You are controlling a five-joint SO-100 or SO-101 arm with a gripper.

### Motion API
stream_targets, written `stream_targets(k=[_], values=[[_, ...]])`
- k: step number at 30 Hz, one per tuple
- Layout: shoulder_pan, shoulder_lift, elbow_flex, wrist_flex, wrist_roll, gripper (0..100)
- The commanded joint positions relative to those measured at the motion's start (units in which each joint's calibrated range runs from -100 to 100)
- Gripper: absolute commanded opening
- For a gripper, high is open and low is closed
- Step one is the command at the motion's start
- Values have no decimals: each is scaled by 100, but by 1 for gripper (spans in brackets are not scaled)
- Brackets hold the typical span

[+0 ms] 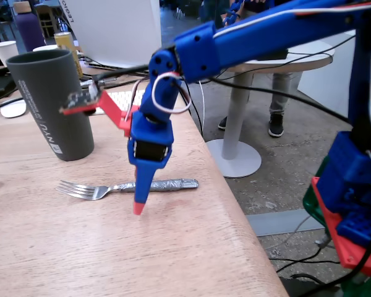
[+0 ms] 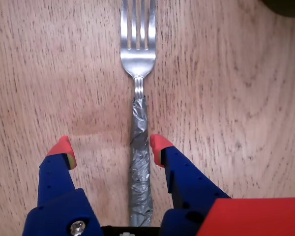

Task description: Grab the fork and place it in gray glass

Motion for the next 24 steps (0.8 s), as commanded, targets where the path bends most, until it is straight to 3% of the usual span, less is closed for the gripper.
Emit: stream_targets(k=[1,8,17,24], values=[[-11,119,-546,43,-24,34],[158,402,-744,76,-132,34],[192,1139,-1640,1341,-176,34],[192,1208,-1640,1349,-176,34]])
